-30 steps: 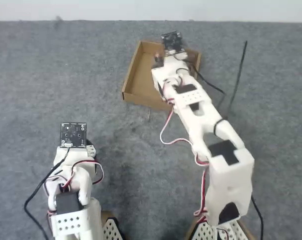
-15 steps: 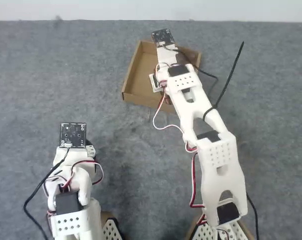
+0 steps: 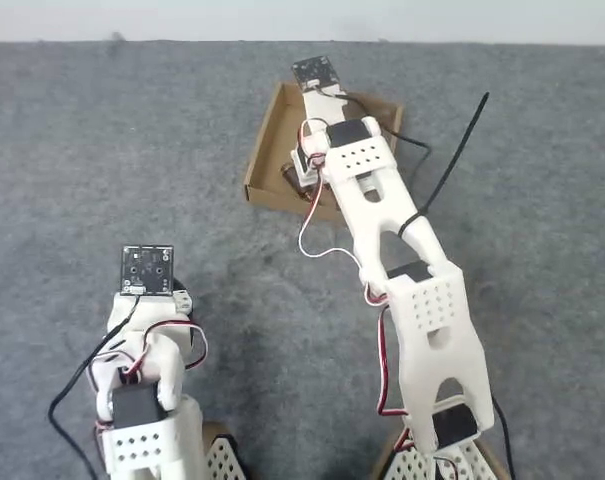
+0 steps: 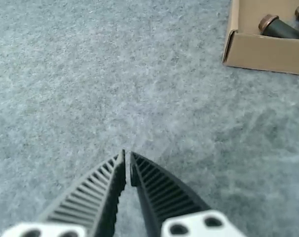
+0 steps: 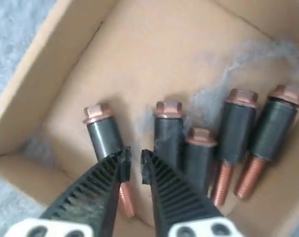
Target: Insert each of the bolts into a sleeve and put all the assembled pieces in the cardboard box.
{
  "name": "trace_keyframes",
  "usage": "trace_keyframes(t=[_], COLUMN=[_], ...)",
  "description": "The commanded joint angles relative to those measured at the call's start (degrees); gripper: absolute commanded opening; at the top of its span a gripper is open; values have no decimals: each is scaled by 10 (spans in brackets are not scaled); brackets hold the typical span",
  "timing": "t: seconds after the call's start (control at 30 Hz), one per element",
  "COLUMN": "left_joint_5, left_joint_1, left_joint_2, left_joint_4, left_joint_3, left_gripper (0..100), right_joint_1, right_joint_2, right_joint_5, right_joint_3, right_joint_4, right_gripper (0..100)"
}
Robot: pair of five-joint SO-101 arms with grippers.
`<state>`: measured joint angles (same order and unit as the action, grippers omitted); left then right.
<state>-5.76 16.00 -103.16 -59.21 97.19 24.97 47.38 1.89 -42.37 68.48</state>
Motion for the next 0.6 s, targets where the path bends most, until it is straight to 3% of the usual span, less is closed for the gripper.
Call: trace_keyframes(t=[0.0, 0.27, 0.57], left_joint_5=[-8, -8, -8], left_joint_1=[3, 4, 4], left_joint_2=[-11, -11, -11], left_joint_4=[-1, -1, 0], left_joint_3=[-7, -7, -7], left_gripper=[11, 11, 11], right_joint_1=[2, -2, -7], right_joint_2=[-82, -148, -237], right_joint_5=[7, 62, 65], right_joint_3=[-31, -31, -29], right_joint_4=[43, 154, 333], right_gripper=[6, 6, 6])
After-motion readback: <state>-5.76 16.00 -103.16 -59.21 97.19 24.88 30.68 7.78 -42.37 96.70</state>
